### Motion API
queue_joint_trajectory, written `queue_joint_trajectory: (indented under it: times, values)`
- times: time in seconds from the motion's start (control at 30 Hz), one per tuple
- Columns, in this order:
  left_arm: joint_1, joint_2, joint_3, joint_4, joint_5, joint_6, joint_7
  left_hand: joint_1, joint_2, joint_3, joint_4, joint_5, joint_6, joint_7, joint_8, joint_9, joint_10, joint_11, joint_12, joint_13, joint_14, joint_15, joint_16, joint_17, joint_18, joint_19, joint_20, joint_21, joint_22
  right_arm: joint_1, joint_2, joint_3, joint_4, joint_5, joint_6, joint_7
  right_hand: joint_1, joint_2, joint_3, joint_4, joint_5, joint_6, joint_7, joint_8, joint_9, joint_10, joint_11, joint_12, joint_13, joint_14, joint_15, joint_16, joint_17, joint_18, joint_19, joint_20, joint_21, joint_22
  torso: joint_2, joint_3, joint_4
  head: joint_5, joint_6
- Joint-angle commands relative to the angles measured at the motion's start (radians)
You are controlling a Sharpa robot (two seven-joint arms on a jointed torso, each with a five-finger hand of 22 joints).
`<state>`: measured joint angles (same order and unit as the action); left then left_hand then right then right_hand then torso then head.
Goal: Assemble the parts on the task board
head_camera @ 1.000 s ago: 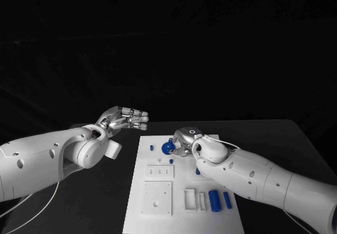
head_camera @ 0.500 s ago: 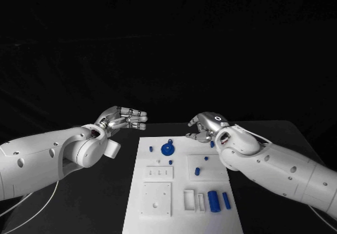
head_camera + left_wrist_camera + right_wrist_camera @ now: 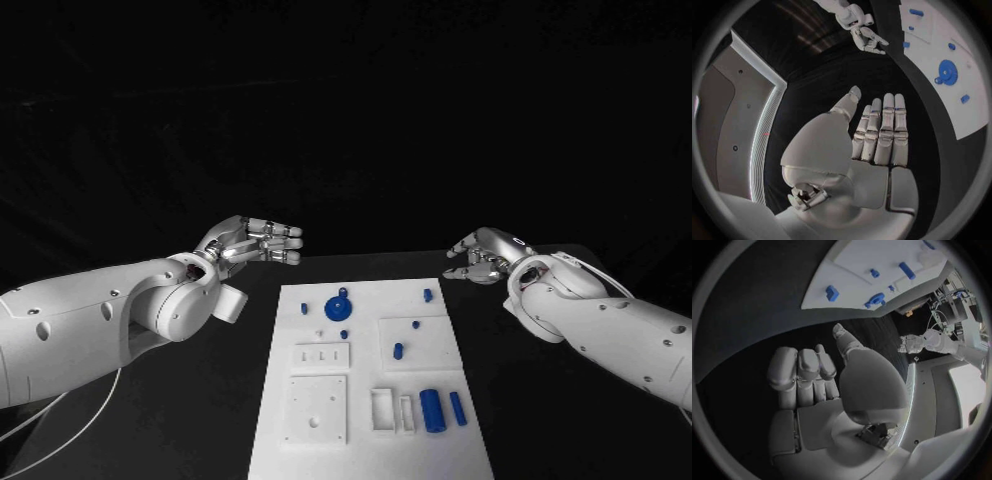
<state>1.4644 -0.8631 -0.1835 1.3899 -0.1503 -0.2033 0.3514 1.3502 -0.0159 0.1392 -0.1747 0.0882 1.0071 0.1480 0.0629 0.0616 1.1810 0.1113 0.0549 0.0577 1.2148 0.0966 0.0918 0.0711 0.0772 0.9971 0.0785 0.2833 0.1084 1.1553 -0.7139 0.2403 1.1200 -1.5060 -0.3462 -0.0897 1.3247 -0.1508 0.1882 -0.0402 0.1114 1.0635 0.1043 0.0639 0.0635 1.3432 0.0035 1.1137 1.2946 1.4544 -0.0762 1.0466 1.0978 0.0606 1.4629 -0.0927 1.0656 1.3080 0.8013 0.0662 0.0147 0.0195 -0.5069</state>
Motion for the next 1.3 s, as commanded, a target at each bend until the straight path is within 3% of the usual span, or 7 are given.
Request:
queue_joint_trajectory:
  times: [0.03,0.07,0.3,0.43,0.7,0.93,1.3]
  values:
    - [-0.001,-0.001,0.0,-0.001,-0.009,0.018,0.015,-0.008,-0.002,0.001,-0.008,0.006,-0.005,0.0,0.002,0.001,-0.003,0.0,0.003,0.001,0.0,-0.002,-0.005,-0.001,-0.019,0.003,-0.001,0.005,0.002,-0.009,-0.003,0.001,-0.023,0.046,0.05,0.065,0.008,-0.005,0.003,-0.01,0.007,-0.01,-0.009,-0.002,-0.001,-0.007,-0.006,-0.005,-0.002,-0.002,0.002,-0.007,-0.002,0.006,0.021,0.002,-0.006,0.137,-0.003,0.0093,-0.0017,-0.001,-0.001]
    - [-0.002,-0.001,0.0,-0.002,-0.011,0.016,0.014,-0.009,-0.001,0.001,-0.01,0.006,-0.004,0.0,0.002,0.001,-0.003,0.0,0.003,0.001,0.0,-0.003,-0.005,-0.001,-0.019,0.002,-0.002,0.007,0.003,-0.011,-0.004,0.001,-0.031,0.046,0.059,0.074,0.011,-0.001,0.006,-0.018,0.009,-0.011,-0.01,-0.002,-0.001,-0.007,-0.007,-0.006,-0.003,-0.002,0.001,-0.008,-0.001,0.004,0.021,-0.001,-0.007,0.137,-0.002,0.0077,0.0,-0.003,-0.001]
    - [-0.005,-0.001,0.0,-0.006,-0.015,0.004,0.005,-0.008,0.0,0.003,-0.014,0.006,-0.004,0.0,0.002,0.001,-0.001,-0.001,0.003,0.001,0.002,-0.004,-0.003,-0.001,-0.019,0.003,-0.003,0.009,0.004,-0.029,0.016,0.001,-0.089,0.03,0.088,0.131,0.011,0.009,0.084,-0.082,0.008,-0.012,-0.013,-0.002,-0.001,-0.004,-0.01,-0.005,-0.004,0.0,-0.001,-0.008,0.005,-0.001,0.022,-0.004,-0.004,0.138,-0.003,0.0147,-0.002,-0.002,-0.007]
    - [-0.007,0.003,0.0,-0.011,-0.016,0.001,0.001,-0.016,0.004,0.015,-0.032,0.006,-0.003,0.0,0.002,0.001,0.002,-0.002,0.003,0.001,0.004,-0.004,-0.004,-0.002,-0.02,-0.007,-0.005,0.025,0.015,-0.032,0.039,0.001,-0.123,0.032,0.098,0.153,0.007,0.012,0.072,-0.087,0.014,-0.014,-0.013,-0.002,-0.001,-0.003,-0.011,-0.003,-0.004,0.001,-0.001,-0.006,0.009,-0.001,0.023,-0.004,-0.002,0.139,-0.003,0.0156,0.0003,-0.002,-0.011]
    - [-0.011,0.007,0.0,-0.015,-0.019,0.003,-0.005,-0.015,0.004,0.015,-0.034,0.007,-0.003,0.0,0.002,0.001,0.002,-0.002,0.003,0.001,0.005,-0.005,-0.003,-0.001,-0.019,-0.007,-0.005,0.027,0.016,-0.043,0.078,0.001,-0.154,0.035,0.108,0.178,0.001,0.016,0.044,-0.086,0.035,-0.017,-0.008,-0.002,-0.001,-0.003,-0.006,-0.001,-0.002,0.001,0.001,-0.004,0.014,0.0,0.023,-0.002,0.001,0.139,0.002,0.0277,0.0063,-0.001,-0.025]
    - [-0.011,0.005,0.0,-0.016,-0.028,0.001,-0.011,-0.005,0.003,0.018,-0.043,0.007,-0.004,0.001,0.002,0.001,0.001,-0.001,0.003,0.001,0.004,-0.005,-0.004,-0.001,-0.019,-0.009,-0.006,0.031,0.019,-0.049,0.078,0.001,-0.148,0.02,0.113,0.179,0.003,0.018,0.042,-0.085,0.035,-0.017,-0.008,-0.002,-0.001,-0.003,-0.006,0.0,-0.002,0.001,0.002,-0.003,0.015,0.001,0.023,-0.001,0.001,0.139,0.005,0.0321,0.0062,0.001,-0.039]
    - [-0.012,0.003,0.0,-0.019,-0.04,-0.001,-0.018,-0.004,0.005,0.02,-0.049,0.008,-0.003,0.001,0.002,0.001,0.001,-0.001,0.003,0.001,0.004,-0.005,-0.004,-0.001,-0.018,-0.014,-0.006,0.037,0.023,-0.055,0.086,0.001,-0.142,0.006,0.131,0.18,0.006,0.019,0.041,-0.092,0.044,-0.018,-0.007,-0.002,-0.001,-0.004,-0.006,-0.001,-0.002,0.0,0.001,-0.004,0.015,0.002,0.023,-0.002,0.0,0.139,0.006,0.0324,0.0036,0.004,-0.039]
